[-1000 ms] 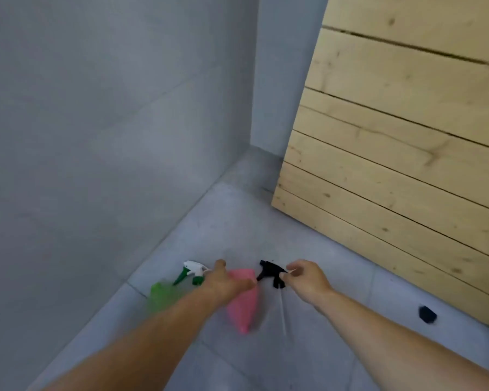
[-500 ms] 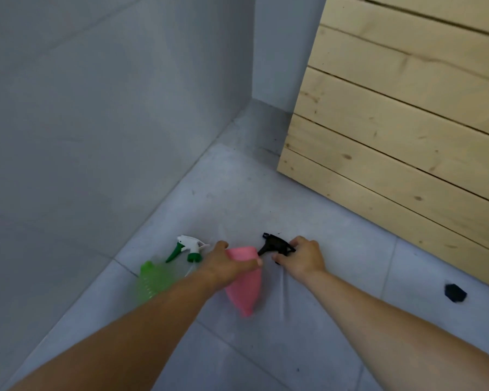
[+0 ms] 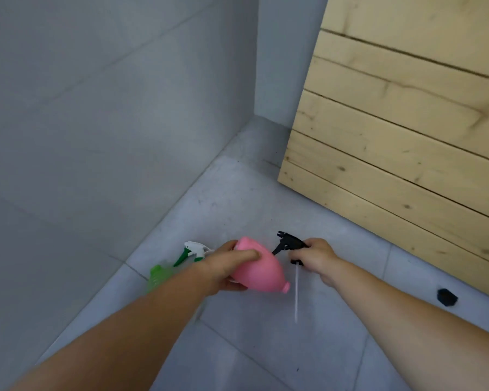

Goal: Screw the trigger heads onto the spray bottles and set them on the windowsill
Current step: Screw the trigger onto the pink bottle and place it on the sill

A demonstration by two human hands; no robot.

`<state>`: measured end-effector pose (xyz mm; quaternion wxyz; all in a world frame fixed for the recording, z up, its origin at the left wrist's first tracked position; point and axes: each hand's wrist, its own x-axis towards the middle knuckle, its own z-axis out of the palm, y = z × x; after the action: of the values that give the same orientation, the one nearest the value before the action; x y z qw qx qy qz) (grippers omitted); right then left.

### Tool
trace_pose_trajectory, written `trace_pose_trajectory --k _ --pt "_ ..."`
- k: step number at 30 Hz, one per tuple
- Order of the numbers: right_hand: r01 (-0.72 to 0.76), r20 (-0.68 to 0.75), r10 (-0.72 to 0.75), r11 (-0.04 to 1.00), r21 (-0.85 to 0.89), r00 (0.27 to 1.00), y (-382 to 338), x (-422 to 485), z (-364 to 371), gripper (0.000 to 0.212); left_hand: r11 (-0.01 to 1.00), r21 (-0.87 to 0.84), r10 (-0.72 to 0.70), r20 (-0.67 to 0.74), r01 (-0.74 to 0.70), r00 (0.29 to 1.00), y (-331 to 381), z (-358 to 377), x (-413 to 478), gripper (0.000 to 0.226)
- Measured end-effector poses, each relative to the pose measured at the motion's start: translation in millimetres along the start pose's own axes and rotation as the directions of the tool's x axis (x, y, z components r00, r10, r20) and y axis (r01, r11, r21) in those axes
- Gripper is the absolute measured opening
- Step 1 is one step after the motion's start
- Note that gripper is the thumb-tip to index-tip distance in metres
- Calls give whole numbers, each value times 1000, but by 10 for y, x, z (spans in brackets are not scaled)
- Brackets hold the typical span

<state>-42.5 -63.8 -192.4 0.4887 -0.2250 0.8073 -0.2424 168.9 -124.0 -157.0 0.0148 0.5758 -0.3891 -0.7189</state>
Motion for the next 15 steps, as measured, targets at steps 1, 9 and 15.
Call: trace_pose_trajectory --k 1,9,15 --pt "2 -8 -2 999 39 1000 -94 -66 -77 10 1000 -17 19 -5 -19 1000 68 -16 -52 55" --pt "157 -72 -142 946 284 987 -950 -897 -781 11 959 -161 223 -69 -231 972 564 -108 -867 69" --pt "237 -14 -267 830 505 964 -1400 -1729 -993 6 942 -88 331 73 -324 941 781 -63 -1604 99"
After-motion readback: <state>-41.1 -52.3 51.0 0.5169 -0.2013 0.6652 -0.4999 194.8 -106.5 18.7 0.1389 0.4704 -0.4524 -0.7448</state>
